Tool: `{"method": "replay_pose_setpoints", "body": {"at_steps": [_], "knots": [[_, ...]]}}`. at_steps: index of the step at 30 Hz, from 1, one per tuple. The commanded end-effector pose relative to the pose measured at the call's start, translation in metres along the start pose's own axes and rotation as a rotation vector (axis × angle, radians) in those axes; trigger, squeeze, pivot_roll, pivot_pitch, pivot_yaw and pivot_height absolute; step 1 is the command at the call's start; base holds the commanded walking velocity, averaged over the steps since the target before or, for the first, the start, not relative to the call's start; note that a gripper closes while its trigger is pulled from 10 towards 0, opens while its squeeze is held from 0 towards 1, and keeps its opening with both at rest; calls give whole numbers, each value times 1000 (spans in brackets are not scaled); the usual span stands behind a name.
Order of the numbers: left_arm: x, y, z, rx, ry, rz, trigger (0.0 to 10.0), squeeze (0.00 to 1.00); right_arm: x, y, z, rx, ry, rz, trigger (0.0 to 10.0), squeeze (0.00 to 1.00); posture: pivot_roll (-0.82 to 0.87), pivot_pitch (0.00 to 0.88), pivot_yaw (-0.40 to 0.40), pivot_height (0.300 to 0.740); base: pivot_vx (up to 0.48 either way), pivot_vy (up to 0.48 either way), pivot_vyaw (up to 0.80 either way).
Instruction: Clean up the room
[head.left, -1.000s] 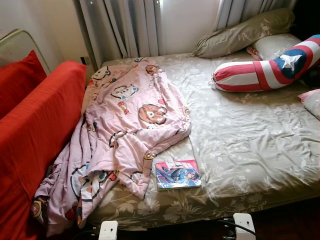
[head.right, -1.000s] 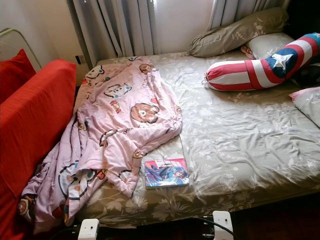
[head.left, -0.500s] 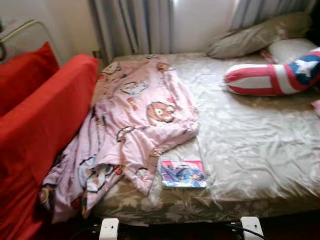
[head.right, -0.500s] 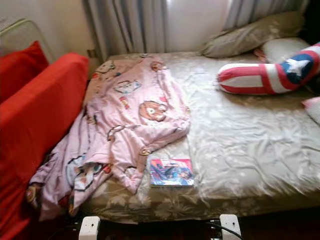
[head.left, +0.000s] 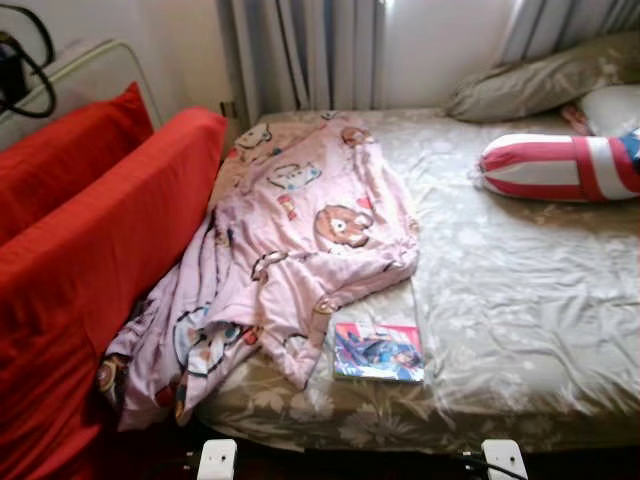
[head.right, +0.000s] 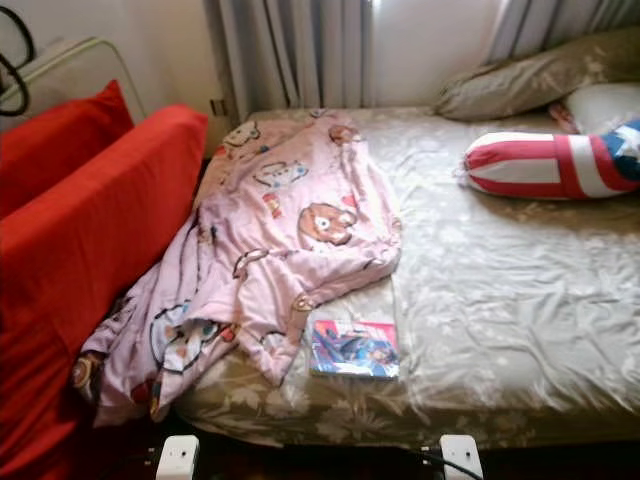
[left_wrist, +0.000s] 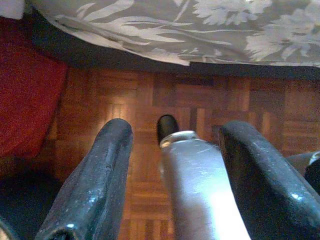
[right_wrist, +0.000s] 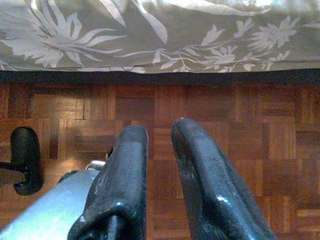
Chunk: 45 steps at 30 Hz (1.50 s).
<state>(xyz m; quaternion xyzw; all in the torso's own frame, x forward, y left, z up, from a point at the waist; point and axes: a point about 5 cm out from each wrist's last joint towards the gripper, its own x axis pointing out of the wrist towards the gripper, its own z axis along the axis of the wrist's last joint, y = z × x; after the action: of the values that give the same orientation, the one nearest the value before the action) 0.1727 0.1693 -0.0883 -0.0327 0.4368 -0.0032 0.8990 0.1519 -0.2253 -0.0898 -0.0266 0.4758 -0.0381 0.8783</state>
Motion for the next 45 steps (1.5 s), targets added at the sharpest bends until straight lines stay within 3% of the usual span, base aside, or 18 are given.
{"method": "replay_pose_setpoints", "body": {"at_steps": [1,7,11,21,32,34,36,37,41,45], "knots": [[-1,2,-5,-6,23,8,10000,0,0,8,-2,-3,4,15,10000,0,5,0,26,740,244,0,0],[-1,3,-5,0,24,4,10000,0,2,17,4,-43,-8,30,10000,0,2,0,28,740,249,0,267],[-1,3,-5,1,24,4,10000,0,3,18,4,-34,-6,30,10000,0,4,0,28,740,250,0,800],[-1,3,-5,4,24,1,10000,0,3,20,7,-61,-9,41,10000,0,4,0,28,740,252,0,0],[-1,3,-2,29,7,6,10000,0,3,9,15,-78,-53,49,10000,0,5,0,28,740,23,0,178],[-1,4,0,64,-16,8,10000,0,4,8,24,-72,-92,54,10000,0,-1,0,28,740,0,0,0],[-2,3,3,38,-62,6,10000,0,6,19,45,-52,-170,72,10000,0,-1,0,27,740,0,0,0],[-2,3,3,38,-62,6,10000,0,6,19,45,-52,-170,72,10000,0,-1,0,27,740,0,0,0],[-3,3,10,17,-157,6,10000,0,7,33,91,-27,-344,79,10000,0,7,0,24,740,0,0,0],[-4,3,13,35,-190,4,10000,0,5,33,108,-14,-431,70,10000,0,5,0,28,740,0,0,0]]}}
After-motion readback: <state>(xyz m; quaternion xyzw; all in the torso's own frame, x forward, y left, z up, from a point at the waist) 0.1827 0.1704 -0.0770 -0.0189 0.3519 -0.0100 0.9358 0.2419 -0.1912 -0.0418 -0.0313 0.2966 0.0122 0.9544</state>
